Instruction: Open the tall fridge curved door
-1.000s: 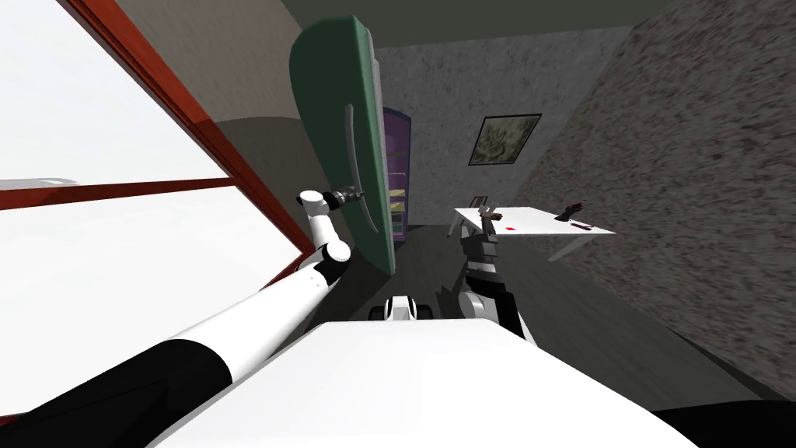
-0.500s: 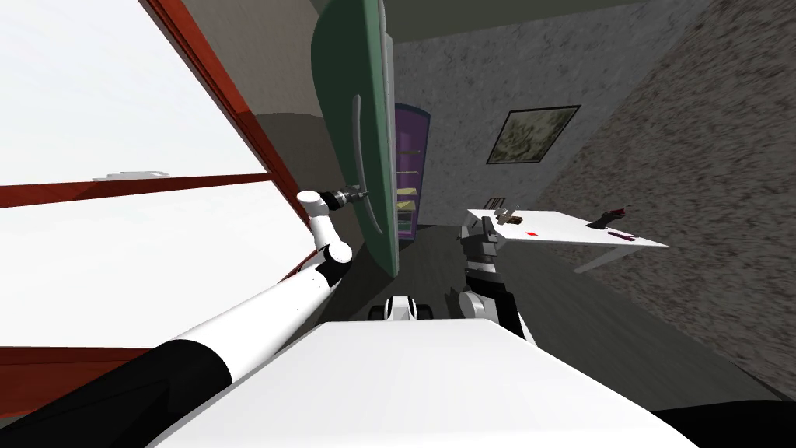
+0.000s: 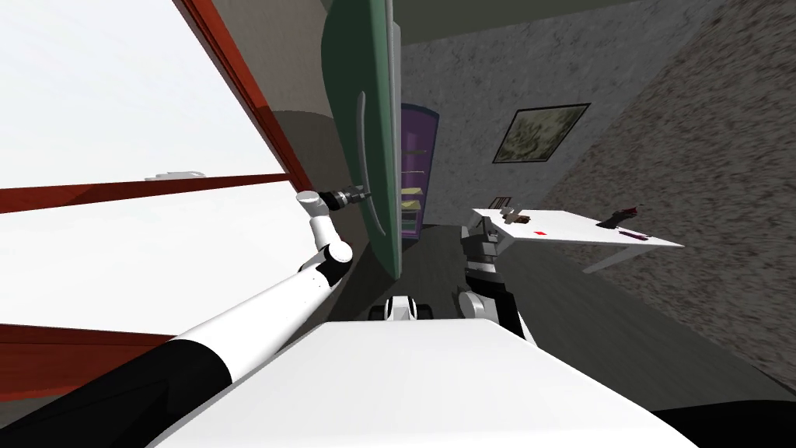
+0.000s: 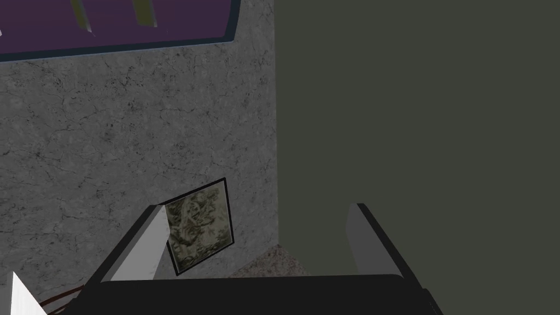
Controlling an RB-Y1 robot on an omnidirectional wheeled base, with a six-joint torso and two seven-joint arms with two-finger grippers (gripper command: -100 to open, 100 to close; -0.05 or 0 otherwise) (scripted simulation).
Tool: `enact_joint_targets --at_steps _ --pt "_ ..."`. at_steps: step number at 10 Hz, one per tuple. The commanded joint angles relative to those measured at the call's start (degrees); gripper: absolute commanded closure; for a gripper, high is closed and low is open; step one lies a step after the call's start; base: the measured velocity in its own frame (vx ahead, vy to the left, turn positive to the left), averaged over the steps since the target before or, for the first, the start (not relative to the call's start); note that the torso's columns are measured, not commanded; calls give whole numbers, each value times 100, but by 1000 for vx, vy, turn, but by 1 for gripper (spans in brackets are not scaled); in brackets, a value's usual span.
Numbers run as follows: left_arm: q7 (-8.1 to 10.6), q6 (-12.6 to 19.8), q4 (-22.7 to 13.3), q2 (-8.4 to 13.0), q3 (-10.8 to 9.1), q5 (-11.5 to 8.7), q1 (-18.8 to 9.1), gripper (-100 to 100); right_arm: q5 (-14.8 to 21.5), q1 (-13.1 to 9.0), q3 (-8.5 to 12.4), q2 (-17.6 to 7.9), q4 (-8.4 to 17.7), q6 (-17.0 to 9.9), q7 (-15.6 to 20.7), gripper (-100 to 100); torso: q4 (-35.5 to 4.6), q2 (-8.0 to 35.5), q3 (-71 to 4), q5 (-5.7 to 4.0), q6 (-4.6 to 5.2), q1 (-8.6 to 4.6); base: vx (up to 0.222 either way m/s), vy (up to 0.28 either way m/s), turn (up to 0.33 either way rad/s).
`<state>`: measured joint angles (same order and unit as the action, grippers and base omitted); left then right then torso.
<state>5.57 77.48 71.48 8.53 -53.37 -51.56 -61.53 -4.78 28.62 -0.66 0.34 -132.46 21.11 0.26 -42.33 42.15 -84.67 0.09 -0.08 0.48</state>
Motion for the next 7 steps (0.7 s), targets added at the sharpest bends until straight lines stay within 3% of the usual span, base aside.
enact_joint_targets --at_steps 1,6,7 --pt "-13 291 28 16 -53 -104 -20 100 0 0 0 0 0 0 0 0 -1 -16 -13 -1 -2 -7 21 228 -1" --pt "-4 1201 109 -17 -214 -455 -61 100 0 1 0 0 0 0 0 0 0 -42 -31 -10 3 -32 -23 287 -6" --pt "-4 1206 109 -17 -214 -455 -61 100 0 1 0 0 0 0 0 0 1 -39 -31 -9 8 -27 4 249 -11"
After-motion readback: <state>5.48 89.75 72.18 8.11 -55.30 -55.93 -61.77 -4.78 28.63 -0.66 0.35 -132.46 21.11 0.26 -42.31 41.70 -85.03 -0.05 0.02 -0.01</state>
